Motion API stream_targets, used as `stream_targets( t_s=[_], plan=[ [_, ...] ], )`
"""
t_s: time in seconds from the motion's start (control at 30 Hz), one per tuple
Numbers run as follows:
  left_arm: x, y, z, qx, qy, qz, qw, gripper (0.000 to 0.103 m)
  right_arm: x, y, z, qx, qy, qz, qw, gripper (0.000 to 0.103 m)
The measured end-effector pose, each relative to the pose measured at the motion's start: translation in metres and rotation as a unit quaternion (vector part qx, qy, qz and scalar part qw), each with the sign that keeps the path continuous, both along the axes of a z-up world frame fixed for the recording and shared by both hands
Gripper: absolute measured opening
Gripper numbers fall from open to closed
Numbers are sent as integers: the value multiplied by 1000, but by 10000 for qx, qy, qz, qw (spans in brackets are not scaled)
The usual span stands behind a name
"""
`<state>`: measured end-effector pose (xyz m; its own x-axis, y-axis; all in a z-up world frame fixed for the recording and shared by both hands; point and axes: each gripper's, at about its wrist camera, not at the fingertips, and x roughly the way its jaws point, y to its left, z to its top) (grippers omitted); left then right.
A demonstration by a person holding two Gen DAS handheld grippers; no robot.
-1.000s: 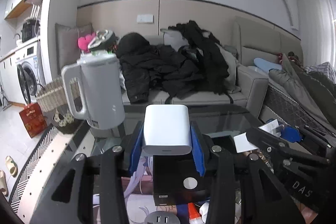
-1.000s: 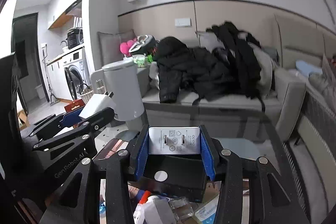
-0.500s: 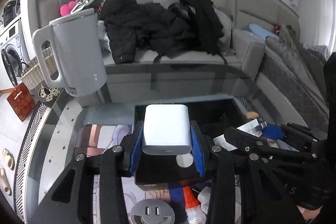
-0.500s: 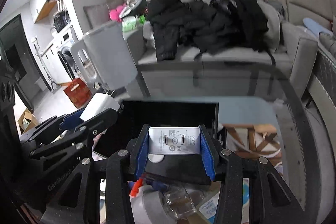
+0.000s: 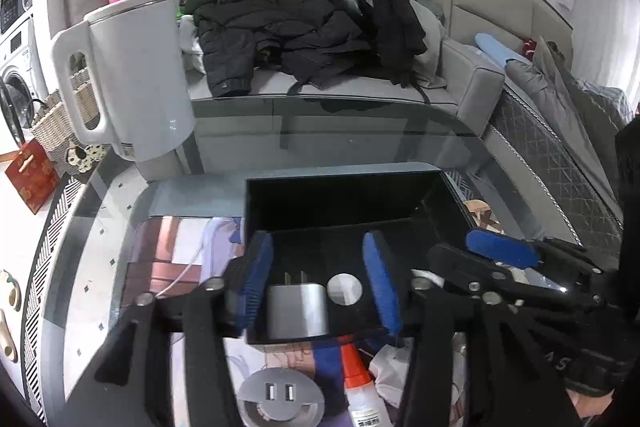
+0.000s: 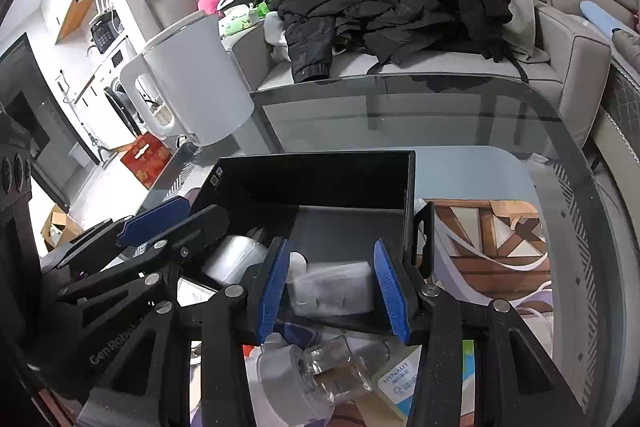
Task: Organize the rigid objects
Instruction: 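Lift both open tools out of the black box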
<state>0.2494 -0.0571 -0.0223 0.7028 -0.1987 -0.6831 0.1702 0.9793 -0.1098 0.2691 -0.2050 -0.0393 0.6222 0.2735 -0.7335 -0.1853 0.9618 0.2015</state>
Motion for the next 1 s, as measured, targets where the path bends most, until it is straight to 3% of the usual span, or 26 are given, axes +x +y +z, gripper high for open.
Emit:
stream_targets(
  t_s=[0.1, 0.27, 0.33, 0.43, 0.53, 0.63, 0.8, 1.0],
  plan=[
    [-8, 7, 8, -3, -193, -24, 9998, 64, -5, -3, 5, 3, -79, -3, 10000, 52],
    [-27, 28, 23, -135, -330, -58, 9993, 80, -25, -13, 29, -34, -389, 55, 9992, 53],
    [-35, 36, 26, -99, -360, -103, 9993, 80, -34, -18, 39, -55, -503, 119, 9987, 54],
    [-46, 43, 22, 65, -220, -181, 9996, 80, -47, -30, 49, -104, -599, 83, 9981, 63],
    [-55, 50, 6, 94, 175, -364, 9991, 80, -58, -43, 50, -192, -565, 116, 9981, 64],
    [-70, 50, -13, 346, 399, -479, 9975, 80, -67, -53, 38, -384, -422, 177, 9982, 68],
    [-83, 45, -39, 724, 698, -652, 9928, 80, -63, -71, -5, -565, 235, 18, 9981, 68],
    [-88, 41, -49, 741, 867, -716, 9909, 80, -42, -80, -47, -440, 858, -194, 9952, 68]
  ],
)
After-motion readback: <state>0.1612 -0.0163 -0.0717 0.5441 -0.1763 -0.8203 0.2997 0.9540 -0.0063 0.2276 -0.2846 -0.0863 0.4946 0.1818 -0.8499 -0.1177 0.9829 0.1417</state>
